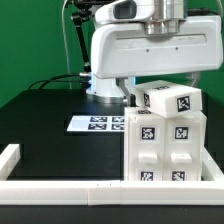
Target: Assemble cabinet
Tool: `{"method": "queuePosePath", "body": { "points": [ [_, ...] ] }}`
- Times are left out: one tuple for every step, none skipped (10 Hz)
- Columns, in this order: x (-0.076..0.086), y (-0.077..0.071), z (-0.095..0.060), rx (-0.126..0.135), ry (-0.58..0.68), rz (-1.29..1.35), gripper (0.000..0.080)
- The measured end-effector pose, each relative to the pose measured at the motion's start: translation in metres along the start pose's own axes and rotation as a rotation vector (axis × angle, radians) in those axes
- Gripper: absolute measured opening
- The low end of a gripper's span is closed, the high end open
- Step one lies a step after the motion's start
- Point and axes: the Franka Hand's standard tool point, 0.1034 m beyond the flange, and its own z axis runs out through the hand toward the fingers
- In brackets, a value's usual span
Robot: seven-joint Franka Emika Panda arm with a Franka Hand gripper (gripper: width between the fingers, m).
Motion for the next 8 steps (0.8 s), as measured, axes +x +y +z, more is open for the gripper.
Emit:
{"method": "queuePosePath", "body": {
  "points": [
    [-0.005, 0.0, -0.002, 0.011, -0.042, 0.003, 0.0797],
    [-0.003, 0.001, -0.002, 0.009, -0.037, 0.002, 0.0797],
    [-0.004, 0.001, -0.002, 0.009, -0.038, 0.002, 0.0797],
    [-0.004, 0.001, -0.002, 0.009, -0.038, 0.002, 0.0797],
    [-0.004, -0.004, -0.002, 0.009, -0.042, 0.011, 0.0797],
    [-0.002, -0.008, -0.002, 0.009, -0.041, 0.012, 0.0797],
    [0.0, -0.01, -0.005, 0.011, -0.043, 0.014, 0.0797],
    [0.003, -0.01, -0.009, 0.012, -0.045, 0.017, 0.0797]
  ]
}}
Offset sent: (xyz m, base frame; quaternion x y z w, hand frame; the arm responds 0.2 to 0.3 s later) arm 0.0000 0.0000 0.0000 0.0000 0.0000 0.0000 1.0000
